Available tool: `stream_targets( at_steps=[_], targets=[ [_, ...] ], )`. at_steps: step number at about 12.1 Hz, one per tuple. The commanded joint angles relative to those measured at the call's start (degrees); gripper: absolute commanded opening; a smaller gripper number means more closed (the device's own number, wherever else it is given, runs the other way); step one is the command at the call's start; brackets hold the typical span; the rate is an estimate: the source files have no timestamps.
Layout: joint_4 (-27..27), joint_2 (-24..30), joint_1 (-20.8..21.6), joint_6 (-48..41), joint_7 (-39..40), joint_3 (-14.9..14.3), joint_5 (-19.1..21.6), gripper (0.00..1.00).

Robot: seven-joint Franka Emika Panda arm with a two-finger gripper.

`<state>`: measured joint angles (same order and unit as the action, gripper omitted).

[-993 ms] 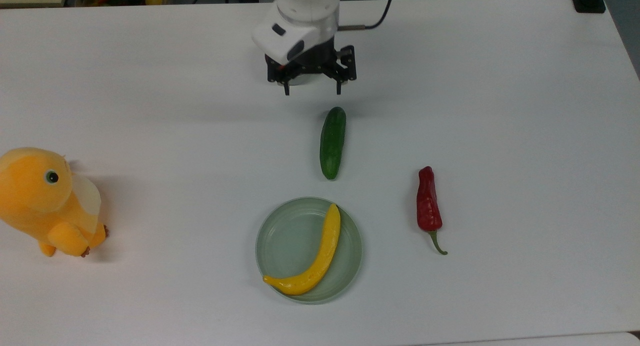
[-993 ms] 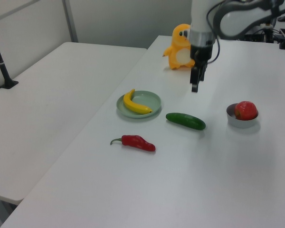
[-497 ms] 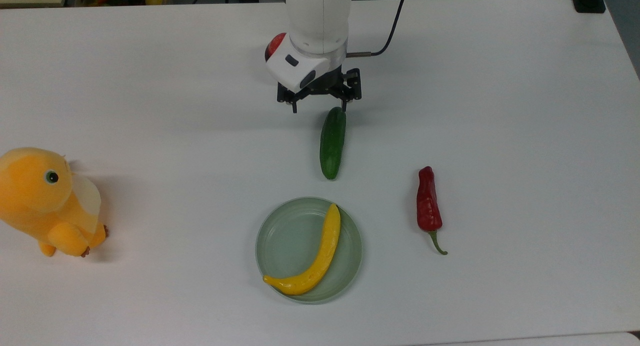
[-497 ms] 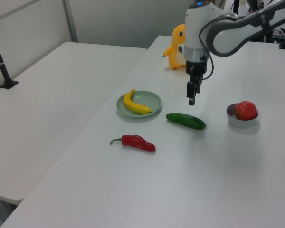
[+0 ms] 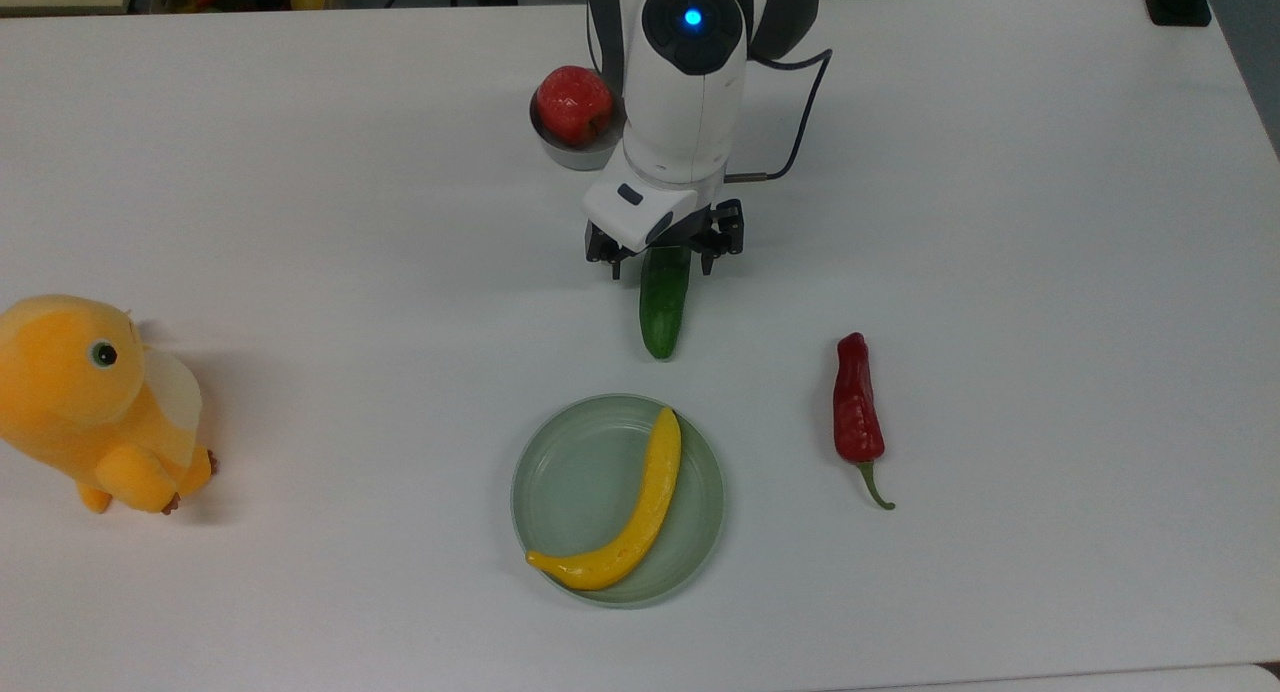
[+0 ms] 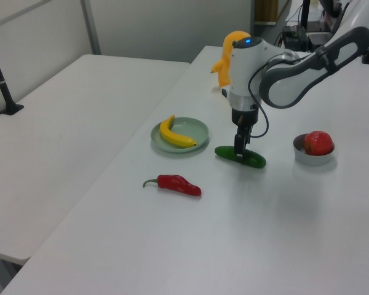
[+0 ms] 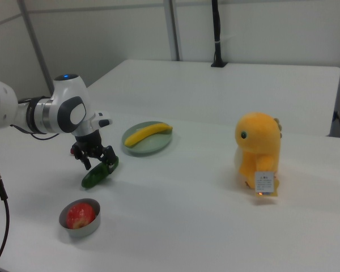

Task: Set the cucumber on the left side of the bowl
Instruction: 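Close the gripper on the cucumber's middle and lift it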

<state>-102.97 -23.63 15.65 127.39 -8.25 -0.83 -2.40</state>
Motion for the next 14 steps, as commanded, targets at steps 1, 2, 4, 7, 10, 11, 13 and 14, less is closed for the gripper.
stream_targets(
  at_steps=[1,2,4,7,10,11,13,14],
  targets=[
    [-0.5,-0.4,1.0,0.9,-1.2,-0.3,-4.3,0.63],
    [-0.6,-0.8,1.0,1.0,-1.2,-0.3,-4.7,0.36],
    [-0.6,-0.8,1.0,1.0,-1.2,-0.3,-4.7,0.25],
    [-0.4,-0.7,1.0,0.9,-1.3,-0.3,-4.7,0.25],
    [-0.6,2.1,0.3,0.3,-1.3,-0.3,-4.4,0.26],
    [-1.2,4.3,0.0,-0.2,-1.3,-0.3,-4.1,0.27],
    [-5.1,9.6,-0.1,-2.4,-1.4,-0.3,-3.6,0.27],
    [-8.4,12.6,0.3,-4.2,-1.4,-0.3,-3.1,0.27]
  ],
)
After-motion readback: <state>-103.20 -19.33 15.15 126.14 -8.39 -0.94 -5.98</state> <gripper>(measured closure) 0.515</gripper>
